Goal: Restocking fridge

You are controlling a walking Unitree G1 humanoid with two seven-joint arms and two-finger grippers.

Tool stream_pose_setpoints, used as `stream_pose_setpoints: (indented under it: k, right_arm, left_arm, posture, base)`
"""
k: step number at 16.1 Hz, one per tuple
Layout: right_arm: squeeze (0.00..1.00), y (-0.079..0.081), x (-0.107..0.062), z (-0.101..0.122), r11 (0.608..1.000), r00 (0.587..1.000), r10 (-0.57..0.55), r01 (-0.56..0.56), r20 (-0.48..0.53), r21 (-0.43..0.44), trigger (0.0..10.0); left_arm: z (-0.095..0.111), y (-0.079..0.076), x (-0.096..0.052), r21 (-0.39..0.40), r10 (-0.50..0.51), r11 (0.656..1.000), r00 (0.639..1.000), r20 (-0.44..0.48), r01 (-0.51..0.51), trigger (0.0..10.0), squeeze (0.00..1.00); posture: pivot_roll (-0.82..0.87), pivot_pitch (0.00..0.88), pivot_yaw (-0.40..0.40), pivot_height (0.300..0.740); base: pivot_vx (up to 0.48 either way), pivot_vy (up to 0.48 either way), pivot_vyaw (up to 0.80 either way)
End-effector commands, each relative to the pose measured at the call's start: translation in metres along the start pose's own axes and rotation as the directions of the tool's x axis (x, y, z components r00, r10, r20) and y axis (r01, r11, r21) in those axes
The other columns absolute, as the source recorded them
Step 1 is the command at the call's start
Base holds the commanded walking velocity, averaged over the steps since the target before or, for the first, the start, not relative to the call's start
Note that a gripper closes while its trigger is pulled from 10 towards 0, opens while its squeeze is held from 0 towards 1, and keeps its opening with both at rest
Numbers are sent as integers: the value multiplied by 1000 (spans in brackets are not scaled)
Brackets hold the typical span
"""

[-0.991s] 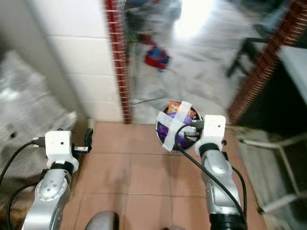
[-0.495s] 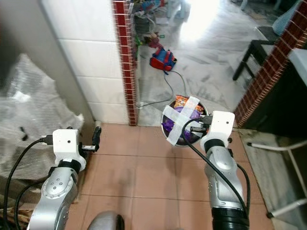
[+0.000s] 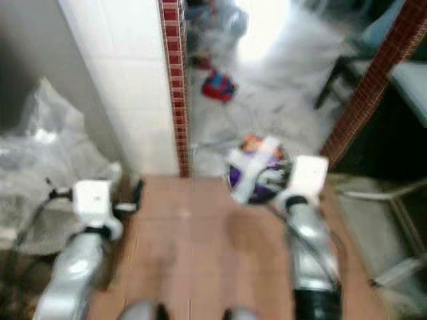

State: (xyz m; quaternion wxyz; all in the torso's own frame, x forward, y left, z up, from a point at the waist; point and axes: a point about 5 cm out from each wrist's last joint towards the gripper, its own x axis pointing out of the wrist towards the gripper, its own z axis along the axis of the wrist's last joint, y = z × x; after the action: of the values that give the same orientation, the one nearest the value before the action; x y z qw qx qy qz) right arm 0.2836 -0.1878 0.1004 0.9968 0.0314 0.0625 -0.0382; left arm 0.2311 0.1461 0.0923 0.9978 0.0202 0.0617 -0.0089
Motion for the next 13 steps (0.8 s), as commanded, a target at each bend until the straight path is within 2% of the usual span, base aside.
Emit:
stream_pose_setpoints:
  k: [1, 3, 13]
  right_arm:
    - [0, -1, 2, 9, 1000, 999, -1, 1, 37, -4, 10000]
    - [0, -1, 3, 9, 1000, 999, 0, 0, 37, -8, 10000]
    - [0, 1, 4, 9, 1000, 1000, 16, -16, 26, -18, 10000]
  left_arm:
    - [5, -3, 1, -8, -6, 1000, 1000, 14, 6, 10000, 0]
    - [5, -3, 1, -8, -5, 1000, 1000, 15, 6, 10000, 0]
    - [5, -5, 1, -16, -8, 1000, 1000, 10, 8, 10000, 0]
  posture:
    - [73, 28, -17, 740]
    - [74, 30, -19, 740]
    - [74, 43, -32, 740]
  base:
    - [0, 0, 0]
    - [0, 0, 0]
    - [-274, 0, 0]
